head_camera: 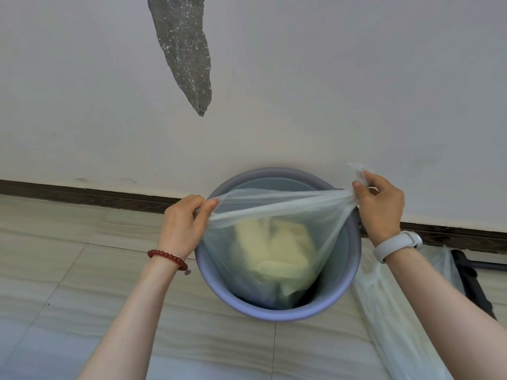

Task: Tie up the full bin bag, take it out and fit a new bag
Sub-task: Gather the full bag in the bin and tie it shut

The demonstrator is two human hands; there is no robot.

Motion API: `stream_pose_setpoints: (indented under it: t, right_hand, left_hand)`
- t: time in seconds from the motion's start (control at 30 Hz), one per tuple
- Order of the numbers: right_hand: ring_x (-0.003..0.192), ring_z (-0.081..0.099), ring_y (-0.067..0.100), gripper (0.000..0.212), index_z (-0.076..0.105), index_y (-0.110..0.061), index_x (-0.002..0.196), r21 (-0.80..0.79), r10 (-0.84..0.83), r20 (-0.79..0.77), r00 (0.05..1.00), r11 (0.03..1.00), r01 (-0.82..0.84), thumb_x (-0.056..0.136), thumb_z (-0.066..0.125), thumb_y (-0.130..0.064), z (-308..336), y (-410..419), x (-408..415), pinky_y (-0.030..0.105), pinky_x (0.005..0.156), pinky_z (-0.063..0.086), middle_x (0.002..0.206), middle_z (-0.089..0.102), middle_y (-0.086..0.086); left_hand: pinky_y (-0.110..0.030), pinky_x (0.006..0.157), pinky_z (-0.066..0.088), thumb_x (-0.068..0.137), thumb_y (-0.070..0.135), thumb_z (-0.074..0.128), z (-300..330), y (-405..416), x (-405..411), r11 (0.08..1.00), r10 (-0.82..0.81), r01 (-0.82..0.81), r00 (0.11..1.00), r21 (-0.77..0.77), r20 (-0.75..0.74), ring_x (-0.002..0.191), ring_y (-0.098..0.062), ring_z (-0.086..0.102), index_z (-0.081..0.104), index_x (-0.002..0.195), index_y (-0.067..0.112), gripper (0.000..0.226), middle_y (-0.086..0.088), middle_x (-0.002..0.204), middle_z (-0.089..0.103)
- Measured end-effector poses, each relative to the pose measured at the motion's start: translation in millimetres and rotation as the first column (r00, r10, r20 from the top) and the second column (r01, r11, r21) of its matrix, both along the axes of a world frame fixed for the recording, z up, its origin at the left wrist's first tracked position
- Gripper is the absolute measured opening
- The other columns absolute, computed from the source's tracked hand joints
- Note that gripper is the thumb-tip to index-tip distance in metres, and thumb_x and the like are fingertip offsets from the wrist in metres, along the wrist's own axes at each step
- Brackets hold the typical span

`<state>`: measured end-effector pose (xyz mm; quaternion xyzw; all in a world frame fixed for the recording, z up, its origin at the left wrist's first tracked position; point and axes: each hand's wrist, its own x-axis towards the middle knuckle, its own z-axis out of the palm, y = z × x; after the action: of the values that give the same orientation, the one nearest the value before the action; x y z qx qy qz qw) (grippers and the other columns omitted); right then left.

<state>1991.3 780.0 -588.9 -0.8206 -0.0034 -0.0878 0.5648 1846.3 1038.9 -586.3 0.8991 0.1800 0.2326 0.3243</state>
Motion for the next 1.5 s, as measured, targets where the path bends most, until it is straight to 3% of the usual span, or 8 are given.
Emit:
stream_pose_setpoints:
  t: [0.1,0.2,0.27,0.4,0.57,0.73,1.07,1.5]
  right_hand:
    - [0.088,0.058,0.016,0.021,0.067,-0.004,0.1,-0.005,-0.009,-0.031,0.999,1.0,0.009,0.084,0.06,-0.015,1.7,-0.8,3.7,0.039,0.095,0.047,0.099,0.07,0.013]
    - [0.083,0.059,0.016,0.014,0.07,-0.011,0.082,0.04,0.033,-0.05,0.998,0.999,-0.031,0.085,0.059,-0.019,5.9,0.8,3.2,0.048,0.091,0.05,0.086,0.069,0.008]
    - [0.08,0.06,0.016,0.013,0.068,-0.017,0.078,0.057,0.072,-0.066,0.995,0.996,-0.069,0.086,0.058,-0.02,6.1,0.1,0.5,0.046,0.09,0.051,0.082,0.069,0.007]
    - [0.069,0.065,0.003,0.012,0.064,-0.017,0.082,0.219,0.167,-0.044,0.985,0.963,-0.154,0.089,0.054,-0.017,7.8,3.5,-7.0,0.027,0.077,0.054,0.062,0.071,-0.013]
    - [0.062,0.069,0.008,0.02,0.055,-0.02,0.081,0.42,0.248,-0.027,0.968,0.882,-0.214,0.094,0.041,-0.013,12.0,18.7,-10.9,0.032,0.077,0.053,0.065,0.058,0.019]
    - [0.038,0.042,0.001,0.022,0.054,-0.013,0.087,0.367,0.268,0.002,0.963,0.896,-0.25,0.096,0.035,-0.01,11.8,35.5,-16.1,0.016,0.045,0.039,0.057,0.043,0.005]
    - [0.044,0.044,0.002,0.012,0.043,-0.013,0.101,0.325,0.484,-0.11,0.868,0.843,-0.429,0.091,0.044,-0.006,10.3,50.1,-20.5,0.013,0.051,0.041,0.076,0.067,-0.003]
    - [0.048,0.046,0.001,0.016,0.065,-0.001,0.096,0.588,0.676,-0.239,0.697,0.672,-0.45,0.088,0.051,-0.003,3.2,66.4,-23.2,0.011,0.049,0.04,0.052,0.061,-0.012]
  left_hand:
    - [-0.007,0.064,0.038,0.091,0.017,0.048,-2.2,-5.5,4.1,0.95,-0.024,0.052,0.995,-0.308,0.094,0.063,0.01,0.053,0.055,0.057,0.019,0.035,0.008,0.068,0.057]
    - [-0.022,0.078,0.055,0.095,0.027,0.037,6.4,-16.7,15.6,0.435,0.029,0.211,0.969,-0.875,0.247,0.077,-0.007,0.069,0.066,0.083,0.006,0.037,0.001,0.075,0.075]
    - [-0.029,0.075,0.057,0.095,0.035,0.031,11.7,-21.9,22.7,0.083,0.12,0.266,0.954,-0.96,0.275,0.069,-0.011,0.071,0.063,0.07,0.008,0.05,0.003,0.061,0.072]
    - [-0.031,0.084,0.05,0.095,0.043,0.027,12.1,-24.1,30.9,-0.159,0.208,0.346,0.927,-0.925,0.311,0.046,-0.008,0.06,0.047,0.052,0.017,0.055,0.007,0.041,0.053]
    - [-0.028,0.077,0.047,0.091,0.01,0.038,3.6,-25.8,34.4,0.133,0.063,0.379,0.919,-0.916,0.39,0.047,-0.005,0.046,0.052,0.086,0.019,0.018,0.006,0.069,0.053]
    - [-0.017,0.058,0.048,0.092,-0.002,0.037,0.7,-35.4,35.6,0.342,-0.067,0.321,0.946,-0.883,0.318,0.047,-0.007,0.046,0.045,0.11,0.027,0.035,0.007,0.061,0.065]
    - [-0.01,0.035,0.031,0.092,0.006,0.043,-5.1,-50.0,57.2,0.541,-0.163,0.195,0.979,-0.818,0.125,0.03,0.0,0.03,0.055,0.086,0.011,0.014,0.012,0.056,0.07]
    - [-0.021,0.059,0.041,0.077,0.011,0.068,-11.9,-66.9,60.3,0.697,-0.16,0.118,0.987,-0.707,0.008,0.05,-0.001,0.052,0.045,0.074,0.02,0.025,0.015,0.044,0.065]
